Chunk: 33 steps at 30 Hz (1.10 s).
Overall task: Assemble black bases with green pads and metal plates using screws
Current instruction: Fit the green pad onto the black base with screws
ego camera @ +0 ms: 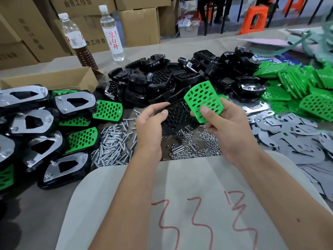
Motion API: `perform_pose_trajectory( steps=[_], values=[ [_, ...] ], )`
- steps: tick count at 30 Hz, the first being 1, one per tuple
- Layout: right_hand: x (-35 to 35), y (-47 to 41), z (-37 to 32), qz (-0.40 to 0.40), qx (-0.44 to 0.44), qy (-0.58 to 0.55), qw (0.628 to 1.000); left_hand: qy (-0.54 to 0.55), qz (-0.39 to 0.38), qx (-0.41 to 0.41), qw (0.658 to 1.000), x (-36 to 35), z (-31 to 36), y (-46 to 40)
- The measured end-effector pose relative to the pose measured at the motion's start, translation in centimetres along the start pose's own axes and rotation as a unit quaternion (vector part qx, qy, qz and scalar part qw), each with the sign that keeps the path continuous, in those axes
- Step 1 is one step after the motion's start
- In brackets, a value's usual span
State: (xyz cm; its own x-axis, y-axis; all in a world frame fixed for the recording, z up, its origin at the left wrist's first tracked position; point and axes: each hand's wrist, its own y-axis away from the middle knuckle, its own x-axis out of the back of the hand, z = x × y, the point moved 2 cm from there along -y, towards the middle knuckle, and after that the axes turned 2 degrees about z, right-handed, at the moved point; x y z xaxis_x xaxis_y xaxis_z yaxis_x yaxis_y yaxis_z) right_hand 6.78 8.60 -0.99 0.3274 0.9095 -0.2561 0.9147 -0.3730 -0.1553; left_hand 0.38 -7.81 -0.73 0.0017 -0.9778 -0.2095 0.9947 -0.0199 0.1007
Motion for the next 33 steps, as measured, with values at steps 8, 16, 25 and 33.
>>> perform_pose_trajectory(
  steps=[8, 16, 25, 33],
  values=[
    [-0.4, 0.3, 0.3, -0.021, 0.067, 0.202, 0.977, -0.018, -0.033, 0.003, 0.999, -0.5, -0.6, 0.1],
    [-0.6, 0.2, 0.4, -0.060, 0.083, 0.301, 0.948, -0.036, -0.039, 0.006, 0.999, -0.6, -0.7, 0.0],
    [-0.6, 0.3, -0.1, 0.005, 0.086, 0.339, 0.937, -0.061, -0.071, -0.033, 0.995, -0.8, -0.8, 0.5],
    [-1.1, 0.7, -0.3, 0.072, 0.088, 0.317, 0.942, -0.040, -0.074, -0.025, 0.996, -1.2, -1.3, 0.2]
  ],
)
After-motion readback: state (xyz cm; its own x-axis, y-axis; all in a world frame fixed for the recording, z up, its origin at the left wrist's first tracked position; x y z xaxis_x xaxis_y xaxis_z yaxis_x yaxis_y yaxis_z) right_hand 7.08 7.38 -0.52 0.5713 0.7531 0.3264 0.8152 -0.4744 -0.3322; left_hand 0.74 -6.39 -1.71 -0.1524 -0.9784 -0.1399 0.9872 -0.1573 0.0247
